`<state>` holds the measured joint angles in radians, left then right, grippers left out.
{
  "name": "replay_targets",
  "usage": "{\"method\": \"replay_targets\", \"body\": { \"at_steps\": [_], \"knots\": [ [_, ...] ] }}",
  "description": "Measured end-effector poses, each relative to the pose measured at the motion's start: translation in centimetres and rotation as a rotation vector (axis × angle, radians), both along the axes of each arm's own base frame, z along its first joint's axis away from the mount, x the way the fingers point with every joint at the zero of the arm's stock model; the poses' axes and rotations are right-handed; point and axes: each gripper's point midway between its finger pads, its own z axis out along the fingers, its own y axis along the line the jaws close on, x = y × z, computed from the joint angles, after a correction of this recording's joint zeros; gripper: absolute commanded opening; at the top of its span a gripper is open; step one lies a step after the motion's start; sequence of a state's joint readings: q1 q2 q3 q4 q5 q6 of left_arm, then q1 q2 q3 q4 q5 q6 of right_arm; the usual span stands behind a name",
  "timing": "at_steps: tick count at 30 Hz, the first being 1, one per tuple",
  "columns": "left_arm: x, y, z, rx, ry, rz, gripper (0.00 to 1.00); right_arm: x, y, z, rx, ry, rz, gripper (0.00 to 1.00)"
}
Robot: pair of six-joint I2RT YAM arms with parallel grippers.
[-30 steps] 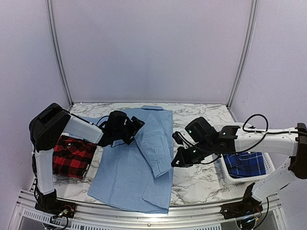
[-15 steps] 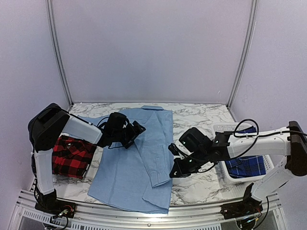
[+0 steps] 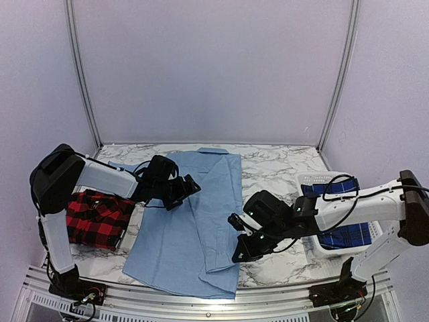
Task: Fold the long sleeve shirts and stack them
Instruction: Fold the sleeve of the 1/3-folded shirt.
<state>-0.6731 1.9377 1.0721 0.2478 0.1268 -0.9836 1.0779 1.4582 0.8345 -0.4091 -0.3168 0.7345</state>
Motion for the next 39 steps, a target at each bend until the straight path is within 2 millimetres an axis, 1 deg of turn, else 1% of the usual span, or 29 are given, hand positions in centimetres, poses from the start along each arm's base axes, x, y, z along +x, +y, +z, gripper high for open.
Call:
{"method": "replay_targets", "body": {
  "at_steps": [5,9,19,20,21,24,26,27,29,32,33,34,37,39],
  "knots": [
    [-0.5,0.4,0.6,0.03,-0.006,-0.025,0.96,-1.2,0.2,-0.5,-0.003,0.02,0.006,0.0],
    [-0.8,0.2,1.2,0.037,-0.018,-0.043,0.96,-2.0,0.3,-0.8,-0.004,0.029,0.011,0.0],
    [-1.6,0.0,1.1,0.06,-0.015,-0.072,0.97,-3.4,0.1,-1.8,-0.016,0.05,0.015,0.0],
    [-1.7,0.0,1.1,0.063,-0.015,-0.074,0.97,-3.5,0.1,-1.9,-0.02,0.051,0.013,0.04],
    [-1.7,0.0,1.0,0.065,-0.017,-0.077,0.97,-3.4,0.0,-1.9,-0.022,0.049,0.011,0.12],
    [-1.8,0.0,1.0,0.075,-0.02,-0.088,0.97,-3.1,-0.2,-2.0,-0.042,0.033,-0.002,0.47],
    [-2.0,0.1,1.2,0.085,-0.025,-0.098,0.97,-2.5,-0.4,-1.7,-0.061,0.0,-0.008,0.58],
    [-2.0,0.2,1.4,0.088,-0.03,-0.103,0.97,-2.1,-0.4,-1.3,-0.066,-0.018,-0.014,0.6],
    [-2.1,0.2,1.8,0.093,-0.045,-0.116,0.97,-0.9,-0.3,-0.1,-0.063,-0.067,-0.03,0.61],
    [-2.3,0.2,2.9,0.096,-0.07,-0.138,0.96,1.9,-0.3,2.4,-0.024,-0.149,-0.083,0.58],
    [-2.3,0.1,3.2,0.096,-0.078,-0.145,0.95,2.9,-0.5,3.1,-0.015,-0.173,-0.105,0.54],
    [-2.4,0.1,3.5,0.095,-0.088,-0.155,0.94,4.3,-0.8,3.8,-0.006,-0.204,-0.132,0.48],
    [-2.6,-0.1,4.4,0.091,-0.114,-0.181,0.89,9.0,-1.7,5.6,0.029,-0.293,-0.224,0.28],
    [-2.7,-0.2,5.0,0.088,-0.129,-0.199,0.86,12.1,-2.3,6.4,0.058,-0.339,-0.272,0.2]
  ]
}}
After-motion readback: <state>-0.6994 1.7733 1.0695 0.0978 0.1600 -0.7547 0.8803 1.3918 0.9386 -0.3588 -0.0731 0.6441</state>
